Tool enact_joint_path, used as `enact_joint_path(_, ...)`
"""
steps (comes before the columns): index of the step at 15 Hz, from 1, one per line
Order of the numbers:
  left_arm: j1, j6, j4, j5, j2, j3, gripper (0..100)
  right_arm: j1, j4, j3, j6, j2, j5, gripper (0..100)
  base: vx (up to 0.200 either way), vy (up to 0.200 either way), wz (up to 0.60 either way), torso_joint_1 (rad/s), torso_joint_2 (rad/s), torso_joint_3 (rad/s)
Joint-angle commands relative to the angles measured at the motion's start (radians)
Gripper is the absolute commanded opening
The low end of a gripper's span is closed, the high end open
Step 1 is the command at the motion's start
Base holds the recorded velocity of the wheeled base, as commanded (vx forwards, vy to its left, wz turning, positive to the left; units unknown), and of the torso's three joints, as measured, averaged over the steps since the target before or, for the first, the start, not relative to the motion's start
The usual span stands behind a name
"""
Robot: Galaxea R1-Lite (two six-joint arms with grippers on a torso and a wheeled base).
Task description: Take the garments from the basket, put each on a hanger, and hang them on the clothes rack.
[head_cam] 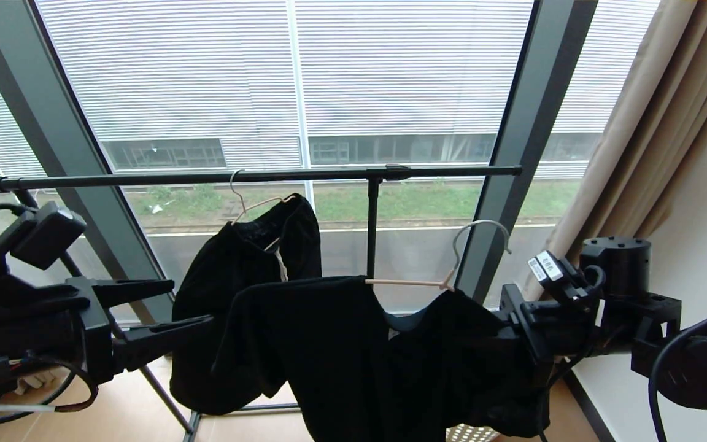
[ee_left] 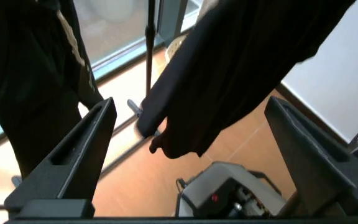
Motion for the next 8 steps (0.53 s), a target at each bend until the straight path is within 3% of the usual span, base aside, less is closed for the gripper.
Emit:
enact_joint_path(1, -0.093, -0.007, 0.061, 0.014, 0.060, -0.141, 100, 0.052, 0.010, 0.006, 0.003, 0.021, -0.023, 0, 0.000, 0.000, 0.00, 0.000, 0.00, 0.000)
enact_joint_path(4, -0.180, 0.029, 0.218, 0.035, 0.145, -0.327, 100, 0.092, 0.010, 0.018, 0.003, 0.036, -0.043, 0, 0.000, 0.000, 0.00, 0.000, 0.00, 0.000)
enact_joint_path(6, -0.228, 0.151, 0.307, 0.054, 0.194, -0.383, 100, 0.109, 0.010, 0.020, 0.003, 0.036, -0.045, 0, 0.000, 0.000, 0.00, 0.000, 0.00, 0.000)
enact_joint_path(8, -0.275, 0.252, 0.324, 0.072, 0.225, -0.386, 100, 0.121, 0.010, 0.026, 0.003, 0.036, -0.058, 0, 0.000, 0.000, 0.00, 0.000, 0.00, 0.000)
